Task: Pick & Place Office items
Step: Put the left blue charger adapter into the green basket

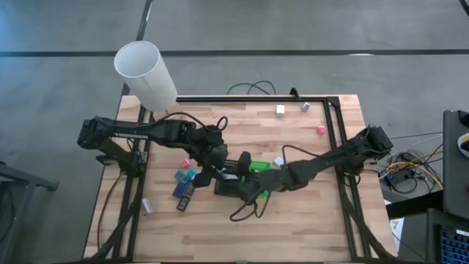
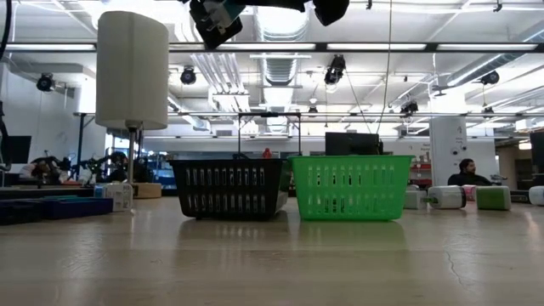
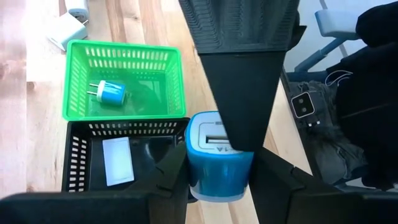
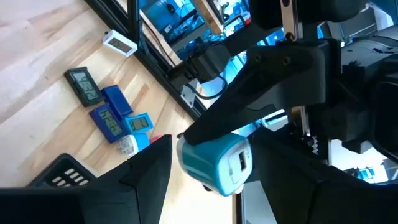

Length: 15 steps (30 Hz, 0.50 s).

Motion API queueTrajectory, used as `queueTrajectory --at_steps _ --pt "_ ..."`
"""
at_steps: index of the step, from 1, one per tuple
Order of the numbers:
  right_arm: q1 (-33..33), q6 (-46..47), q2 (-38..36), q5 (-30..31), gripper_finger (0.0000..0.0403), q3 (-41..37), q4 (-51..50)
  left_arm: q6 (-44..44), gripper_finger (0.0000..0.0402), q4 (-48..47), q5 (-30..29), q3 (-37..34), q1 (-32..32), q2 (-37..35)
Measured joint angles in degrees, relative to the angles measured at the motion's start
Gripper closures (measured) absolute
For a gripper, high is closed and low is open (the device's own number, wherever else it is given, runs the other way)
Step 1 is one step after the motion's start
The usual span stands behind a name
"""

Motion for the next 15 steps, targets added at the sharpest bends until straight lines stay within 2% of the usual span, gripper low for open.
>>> queueTrajectory --at_steps 10,15 --pt "-1.4 -2.4 0.0 0.0 0.0184 0.1 -0.8 -0.2 0.0278 -0.1 0.3 0.0 0.0 0.0" --pt "-1.5 -3.4 0.0 -1.3 0.0184 0.9 -4.6 -0.2 0.0278 -0.2 1.0 0.0 -0.1 0.0"
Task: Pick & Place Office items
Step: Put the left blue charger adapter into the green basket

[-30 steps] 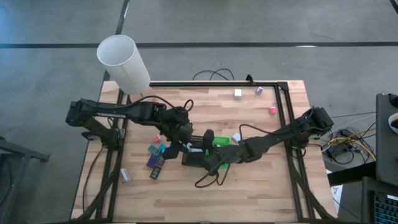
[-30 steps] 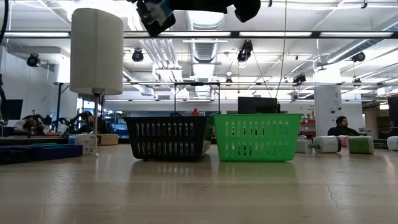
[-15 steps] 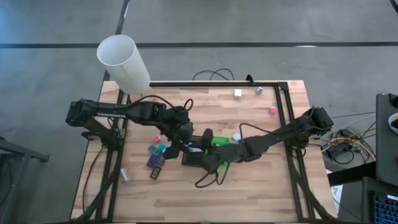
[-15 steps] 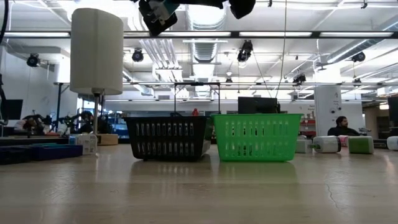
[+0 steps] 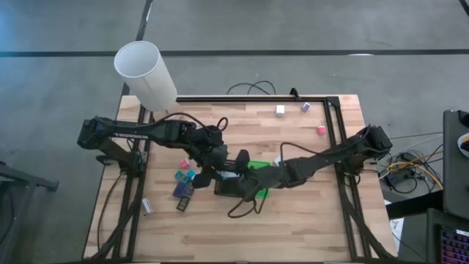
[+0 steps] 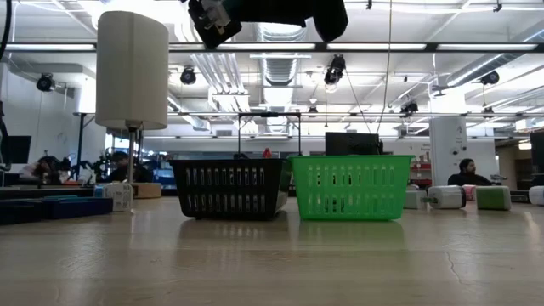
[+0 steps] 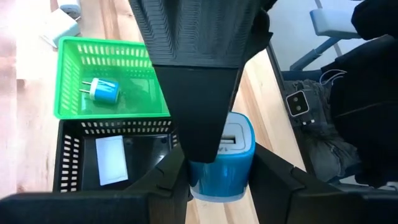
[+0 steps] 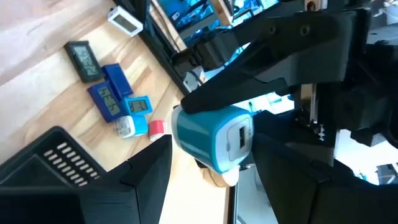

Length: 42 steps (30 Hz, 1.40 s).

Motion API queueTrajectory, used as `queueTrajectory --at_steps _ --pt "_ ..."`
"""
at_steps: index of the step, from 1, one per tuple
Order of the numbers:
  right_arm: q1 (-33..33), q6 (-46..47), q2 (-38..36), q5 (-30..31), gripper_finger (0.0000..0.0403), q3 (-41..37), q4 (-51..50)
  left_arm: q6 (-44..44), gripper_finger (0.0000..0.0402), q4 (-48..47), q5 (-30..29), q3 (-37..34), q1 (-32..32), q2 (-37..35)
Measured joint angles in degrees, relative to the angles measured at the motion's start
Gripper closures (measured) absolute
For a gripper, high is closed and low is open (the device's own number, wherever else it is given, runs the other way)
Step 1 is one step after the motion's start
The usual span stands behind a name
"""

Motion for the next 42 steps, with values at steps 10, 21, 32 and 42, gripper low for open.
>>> queueTrajectory --at_steps 10,21,32,42 --pt "-0.4 -0.5 0.0 -2.5 0.0184 6.4 -9.8 -0.2 0.0278 0.0 0.1 0.0 0.0 0.0" --pt "-0.7 0.2 0.0 -3.2 0.0184 6.7 -11.5 -0.2 0.0278 0.0 0.6 0.0 0.0 0.0" --pt "-1.5 0.6 0.0 -5.0 0.0184 6.7 -11.1 -0.6 0.0278 0.3 1.8 0.1 0.0 0.0" --pt "-1.7 0.8 0.0 -6.4 0.0184 6.6 -10.5 -0.6 0.0278 0.7 1.9 0.1 0.0 0.0"
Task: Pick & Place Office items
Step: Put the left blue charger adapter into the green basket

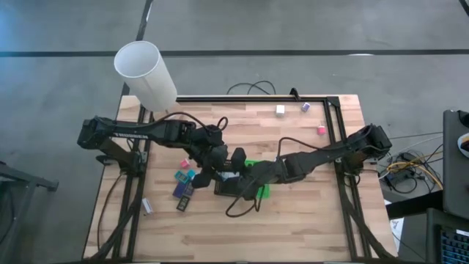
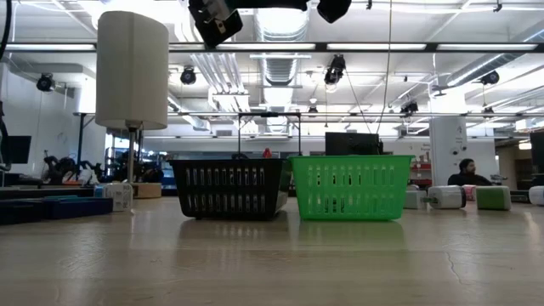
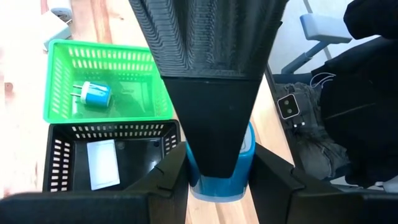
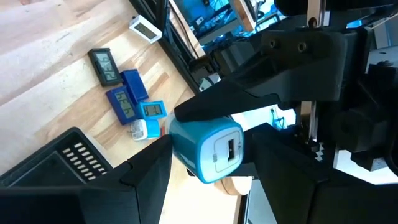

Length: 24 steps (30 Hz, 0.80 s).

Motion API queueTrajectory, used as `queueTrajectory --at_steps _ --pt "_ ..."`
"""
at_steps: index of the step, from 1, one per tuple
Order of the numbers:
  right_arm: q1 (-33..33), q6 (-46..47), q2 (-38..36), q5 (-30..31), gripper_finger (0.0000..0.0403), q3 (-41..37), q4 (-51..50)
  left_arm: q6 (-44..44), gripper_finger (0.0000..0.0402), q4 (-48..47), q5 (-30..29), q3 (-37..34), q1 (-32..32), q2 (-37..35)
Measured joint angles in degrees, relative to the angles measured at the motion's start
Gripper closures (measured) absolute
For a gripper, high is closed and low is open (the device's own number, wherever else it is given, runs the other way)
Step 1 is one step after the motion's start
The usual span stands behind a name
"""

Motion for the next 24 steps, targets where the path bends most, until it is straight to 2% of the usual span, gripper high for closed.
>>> queueTrajectory --at_steps 4,16,19,24 --pt "-0.3 1.3 0.0 -2.6 0.0184 0.0 0.0 0.0 0.0278 0.3 0.0 0.0 0.0 0.0" --pt "-0.3 4.0 0.0 -2.8 0.0189 0.0 -0.4 -0.5 0.0278 0.3 0.0 0.0 0.0 0.0" --pt "-0.5 5.3 0.0 -2.8 0.0208 0.0 -0.5 -0.9 0.0278 0.4 -0.1 0.0 0.0 0.0" --pt "-0.5 5.4 0.0 -3.6 0.0260 0.0 -0.6 -0.8 0.0278 0.1 0.1 0.0 -0.1 0.0"
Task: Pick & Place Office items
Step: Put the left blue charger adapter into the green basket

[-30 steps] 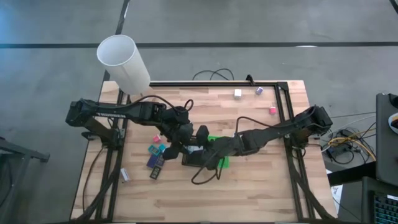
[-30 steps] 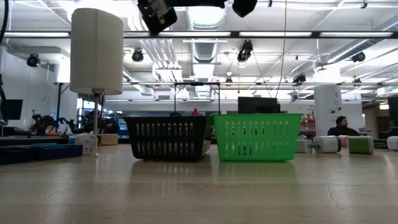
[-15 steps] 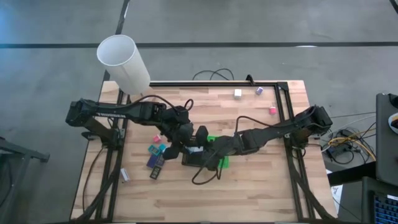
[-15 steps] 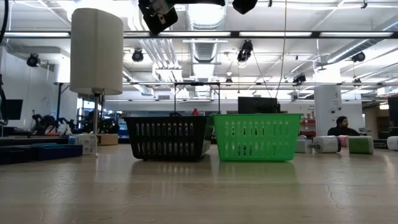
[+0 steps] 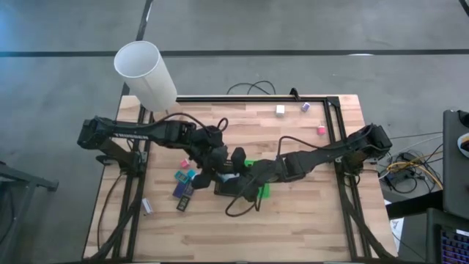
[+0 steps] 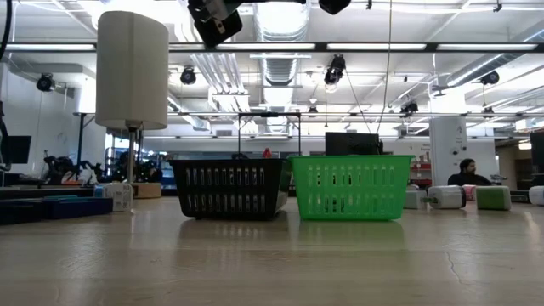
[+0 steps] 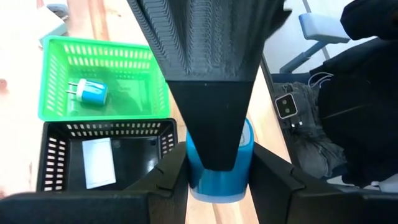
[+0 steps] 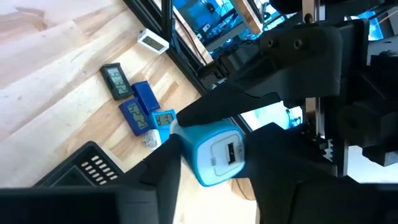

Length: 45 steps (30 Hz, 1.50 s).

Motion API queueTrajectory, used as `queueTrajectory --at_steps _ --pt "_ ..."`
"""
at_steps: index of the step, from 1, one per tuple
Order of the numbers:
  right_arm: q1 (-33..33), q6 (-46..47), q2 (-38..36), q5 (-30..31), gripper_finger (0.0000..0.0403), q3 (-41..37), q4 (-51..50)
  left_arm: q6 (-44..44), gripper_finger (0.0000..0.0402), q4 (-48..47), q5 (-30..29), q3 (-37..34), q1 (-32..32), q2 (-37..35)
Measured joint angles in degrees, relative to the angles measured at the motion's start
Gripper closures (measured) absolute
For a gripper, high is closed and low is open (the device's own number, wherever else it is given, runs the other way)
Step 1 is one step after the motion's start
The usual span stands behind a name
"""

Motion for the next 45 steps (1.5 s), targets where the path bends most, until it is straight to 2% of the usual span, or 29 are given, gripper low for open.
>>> queueTrajectory --at_steps 2,6,13,17,22,29,35,45 --pt "0.1 0.1 0.0 -0.2 0.0282 0.0 -0.1 0.0 0.0278 -0.2 0.2 0.0 0.0 0.0" --pt "0.1 0.7 0.0 -0.2 0.0282 0.0 -0.2 0.0 0.0274 -0.2 0.4 0.0 0.0 0.0" --pt "0.1 3.2 0.2 -3.8 0.0282 0.0 -1.7 -1.5 0.0105 2.1 -0.7 0.2 0.2 -0.1" --pt "0.0 3.2 0.1 -3.4 0.0282 0.2 -1.7 -1.7 0.0061 2.1 -0.7 0.2 0.4 -0.1" --pt "-0.1 4.1 0.0 -2.7 0.0282 0.2 -3.0 -1.7 0.0058 1.5 -0.7 0.1 0.8 -0.1" --pt "-0.1 8.4 0.0 7.6 0.0282 0.0 -12.5 -1.3 0.0058 -6.8 -0.9 0.1 1.7 -1.2" --pt "0.0 14.4 0.0 9.1 0.0282 -0.5 -19.0 -1.0 0.0058 -14.4 -8.9 0.0 1.7 -2.9" --pt "-0.2 21.8 0.0 11.8 0.0282 -2.4 -23.0 0.7 0.0058 -15.2 -17.3 -0.1 0.4 -7.6"
